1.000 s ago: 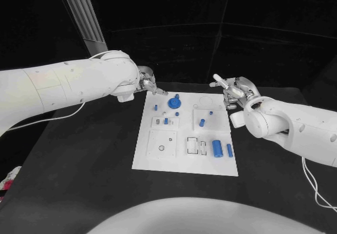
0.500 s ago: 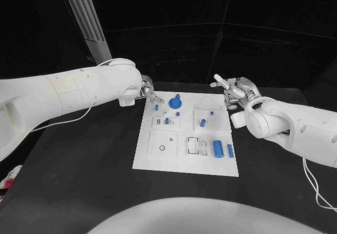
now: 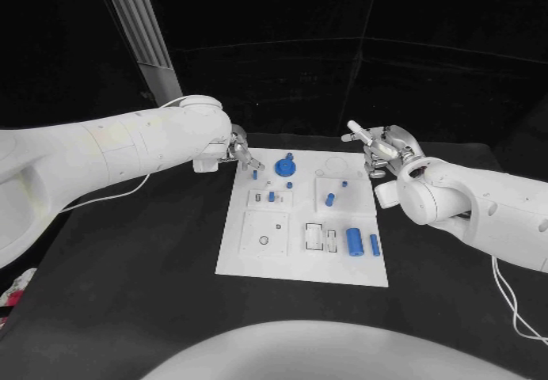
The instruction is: Assemble the parts on the task board
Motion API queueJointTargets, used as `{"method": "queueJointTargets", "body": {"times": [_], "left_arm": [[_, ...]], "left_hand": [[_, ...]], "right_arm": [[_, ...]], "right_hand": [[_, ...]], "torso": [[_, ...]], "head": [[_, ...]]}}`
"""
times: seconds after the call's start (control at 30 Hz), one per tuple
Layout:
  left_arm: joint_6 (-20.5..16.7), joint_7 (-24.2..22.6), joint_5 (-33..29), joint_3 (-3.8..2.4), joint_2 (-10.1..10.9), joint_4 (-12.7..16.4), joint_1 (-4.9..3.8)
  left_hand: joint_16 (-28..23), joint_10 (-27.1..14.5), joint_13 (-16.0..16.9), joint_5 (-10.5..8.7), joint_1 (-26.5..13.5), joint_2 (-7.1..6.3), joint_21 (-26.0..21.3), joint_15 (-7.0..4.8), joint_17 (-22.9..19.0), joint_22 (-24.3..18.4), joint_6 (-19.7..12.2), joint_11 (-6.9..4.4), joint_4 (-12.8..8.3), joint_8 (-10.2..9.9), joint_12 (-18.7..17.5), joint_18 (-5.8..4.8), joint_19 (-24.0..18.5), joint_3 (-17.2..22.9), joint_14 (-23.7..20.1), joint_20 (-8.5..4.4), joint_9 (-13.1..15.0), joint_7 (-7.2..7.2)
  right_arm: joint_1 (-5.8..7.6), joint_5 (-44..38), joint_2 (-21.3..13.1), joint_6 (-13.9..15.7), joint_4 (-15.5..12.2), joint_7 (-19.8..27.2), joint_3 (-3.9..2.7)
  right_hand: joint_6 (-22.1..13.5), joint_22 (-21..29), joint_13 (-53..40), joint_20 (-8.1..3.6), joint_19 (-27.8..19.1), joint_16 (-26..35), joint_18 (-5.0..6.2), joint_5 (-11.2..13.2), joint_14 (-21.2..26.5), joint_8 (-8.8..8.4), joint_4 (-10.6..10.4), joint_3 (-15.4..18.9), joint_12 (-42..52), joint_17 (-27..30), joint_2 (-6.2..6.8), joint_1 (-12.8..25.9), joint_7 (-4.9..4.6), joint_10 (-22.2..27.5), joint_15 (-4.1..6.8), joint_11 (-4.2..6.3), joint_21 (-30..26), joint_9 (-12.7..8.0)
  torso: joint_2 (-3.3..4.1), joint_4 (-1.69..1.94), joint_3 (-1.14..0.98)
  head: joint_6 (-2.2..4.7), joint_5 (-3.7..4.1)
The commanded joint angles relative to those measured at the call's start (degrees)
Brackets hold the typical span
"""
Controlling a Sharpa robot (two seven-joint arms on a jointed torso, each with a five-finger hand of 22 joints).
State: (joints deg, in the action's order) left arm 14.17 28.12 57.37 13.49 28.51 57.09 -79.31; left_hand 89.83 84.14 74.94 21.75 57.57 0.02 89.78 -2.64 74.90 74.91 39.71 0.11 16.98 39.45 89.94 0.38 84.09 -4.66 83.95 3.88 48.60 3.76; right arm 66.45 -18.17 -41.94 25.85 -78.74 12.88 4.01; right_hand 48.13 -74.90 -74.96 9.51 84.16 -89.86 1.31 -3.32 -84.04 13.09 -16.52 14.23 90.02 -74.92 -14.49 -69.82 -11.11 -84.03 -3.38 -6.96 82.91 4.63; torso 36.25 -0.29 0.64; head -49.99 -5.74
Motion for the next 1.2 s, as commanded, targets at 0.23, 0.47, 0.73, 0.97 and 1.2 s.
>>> {"method": "queueJointTargets", "body": {"times": [0.23, 0.47, 0.73, 0.97, 1.2], "left_arm": [[3.34, 0.48, 0.40, -0.01, -1.35, -1.87, 0.25], [3.59, 0.10, 0.38, -0.01, -2.95, -4.39, 0.97], [3.61, 0.12, -1.00, -0.02, -4.04, -5.73, 1.46], [3.54, 0.10, -1.54, -0.02, -4.81, -6.73, 1.84], [3.35, -0.25, -1.64, -0.02, -5.40, -7.64, 2.08]], "left_hand": [[0.17, 5.86, 15.06, 0.07, -0.35, 0.57, 0.22, -0.04, 15.10, 15.09, 0.79, 0.04, -0.19, -0.53, 0.06, -0.38, 5.91, -0.53, 6.05, 0.12, -0.51, 0.09], [0.17, 5.86, 15.06, 0.10, -0.16, 0.81, 0.22, -0.04, 15.10, 15.09, 0.88, 0.04, -0.19, -0.68, 0.06, -0.38, 5.91, -0.49, 6.05, 0.13, -0.68, 0.08], [0.17, 5.86, 15.06, 0.16, 0.20, 1.68, 0.22, -0.03, 15.10, 15.09, 1.02, 0.05, -0.18, -1.11, 0.06, -0.38, 5.91, -0.36, 6.05, 0.14, -1.13, 0.09], [0.17, 5.86, 15.06, 0.16, 0.57, 2.89, 0.22, 0.00, 15.10, 15.09, 1.16, 0.06, -0.17, -1.53, 0.06, -0.38, 5.91, -0.17, 6.05, 0.16, -1.59, 0.10], [0.17, 5.86, 15.06, 0.28, 1.59, 3.84, 0.22, 0.00, 15.10, 15.09, 1.27, 0.06, -0.26, -1.91, 0.06, -0.38, 5.91, 0.11, 6.05, 0.18, -2.00, 0.09]], "right_arm": [[0.11, 0.03, 0.04, 0.08, -0.11, 0.24, -0.03], [0.11, 0.03, 0.18, 0.07, -0.13, 0.21, -0.03], [0.11, 0.03, 0.16, 0.11, -0.19, 0.16, -0.03], [0.11, 0.03, 0.12, 0.14, -0.26, 0.11, -0.03], [0.11, 0.03, 0.12, 0.16, -0.26, 0.07, -0.03]], "right_hand": [[-0.12, -11.73, -15.04, -0.20, 0.87, -0.14, 0.72, -0.31, -5.96, 0.21, -0.04, 0.25, -0.02, -15.08, -0.37, -0.40, 0.24, -5.97, 0.24, 0.28, -0.33, -0.07], [-0.12, -11.73, -15.04, -0.20, 0.87, -0.14, 0.72, -0.31, -5.96, 0.21, -0.04, 0.25, -0.02, -15.08, -0.37, -0.40, 0.24, -5.97, 0.24, 0.28, -0.33, -0.07], [-0.12, -11.73, -15.04, -0.20, 0.87, -0.14, 0.72, -0.31, -5.96, 0.21, -0.04, 0.25, -0.02, -15.08, -0.37, -0.40, 0.24, -5.97, 0.24, 0.28, -0.33, -0.07], [-0.14, -11.71, -15.04, -0.20, 0.85, -0.14, 0.73, -0.33, -5.96, 0.25, -0.03, 0.27, -0.02, -15.08, -0.42, -0.52, 0.25, -5.97, 0.24, 0.28, -0.38, -0.08], [-0.14, -11.71, -15.04, -0.20, 0.85, -0.14, 0.73, -0.33, -5.96, 0.25, -0.03, 0.27, -0.02, -15.08, -0.42, -0.52, 0.25, -5.97, 0.24, 0.28, -0.38, -0.08]], "torso": [[0.04, 0.01, -0.04], [0.05, -0.03, 0.01], [0.01, -0.02, 0.00], [0.03, 0.00, -0.01], [-0.02, 0.00, 0.00]], "head": [[-0.01, -0.08], [-0.01, -0.74], [-0.01, -0.81], [-0.01, -1.78], [-0.01, -1.61]]}}
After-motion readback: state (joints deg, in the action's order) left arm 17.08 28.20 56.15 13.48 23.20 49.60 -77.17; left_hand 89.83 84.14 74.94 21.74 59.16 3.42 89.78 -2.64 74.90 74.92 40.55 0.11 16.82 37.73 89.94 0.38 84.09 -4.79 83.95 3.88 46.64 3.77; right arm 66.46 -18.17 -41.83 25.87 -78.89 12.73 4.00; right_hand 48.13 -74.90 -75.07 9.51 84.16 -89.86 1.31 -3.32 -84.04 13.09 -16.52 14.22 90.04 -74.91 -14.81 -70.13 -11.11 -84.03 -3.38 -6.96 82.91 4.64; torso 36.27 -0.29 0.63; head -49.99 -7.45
